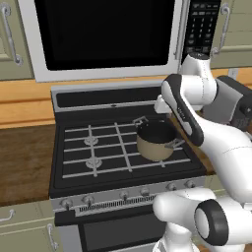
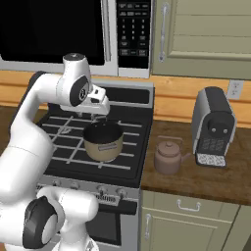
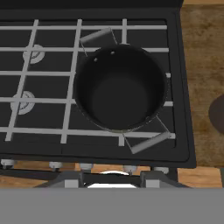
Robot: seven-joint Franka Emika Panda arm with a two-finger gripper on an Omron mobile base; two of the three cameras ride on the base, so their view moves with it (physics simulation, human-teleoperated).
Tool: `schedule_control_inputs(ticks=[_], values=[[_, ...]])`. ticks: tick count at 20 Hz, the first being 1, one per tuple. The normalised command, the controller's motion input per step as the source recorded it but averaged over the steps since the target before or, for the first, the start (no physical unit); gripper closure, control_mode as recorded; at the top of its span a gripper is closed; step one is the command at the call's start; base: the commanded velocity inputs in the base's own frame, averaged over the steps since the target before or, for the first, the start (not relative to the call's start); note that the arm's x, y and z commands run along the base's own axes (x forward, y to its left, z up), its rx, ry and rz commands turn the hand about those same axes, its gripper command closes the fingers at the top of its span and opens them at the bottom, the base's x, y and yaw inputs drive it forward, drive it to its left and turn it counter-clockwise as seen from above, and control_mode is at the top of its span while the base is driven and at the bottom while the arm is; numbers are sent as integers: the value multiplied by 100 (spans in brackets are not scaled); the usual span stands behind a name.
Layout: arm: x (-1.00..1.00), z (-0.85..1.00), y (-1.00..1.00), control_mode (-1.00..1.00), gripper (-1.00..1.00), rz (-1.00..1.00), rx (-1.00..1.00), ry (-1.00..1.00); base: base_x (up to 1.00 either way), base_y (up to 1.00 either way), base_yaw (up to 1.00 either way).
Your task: Pick the kettle from the counter and place it on a stove burner. Then turn the burner on.
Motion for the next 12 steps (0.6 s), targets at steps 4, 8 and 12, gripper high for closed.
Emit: schedule_control_inputs(ticks=[4, 8, 12], values=[[-27, -14, -23, -100, -100, -6, 1, -6, 0, 0, 0], [-42, -32, -59, -100, -100, -13, 5, -17, 0, 0, 0], [-30, -31, -72, -100, -100, -14, 8, -14, 0, 0, 0]])
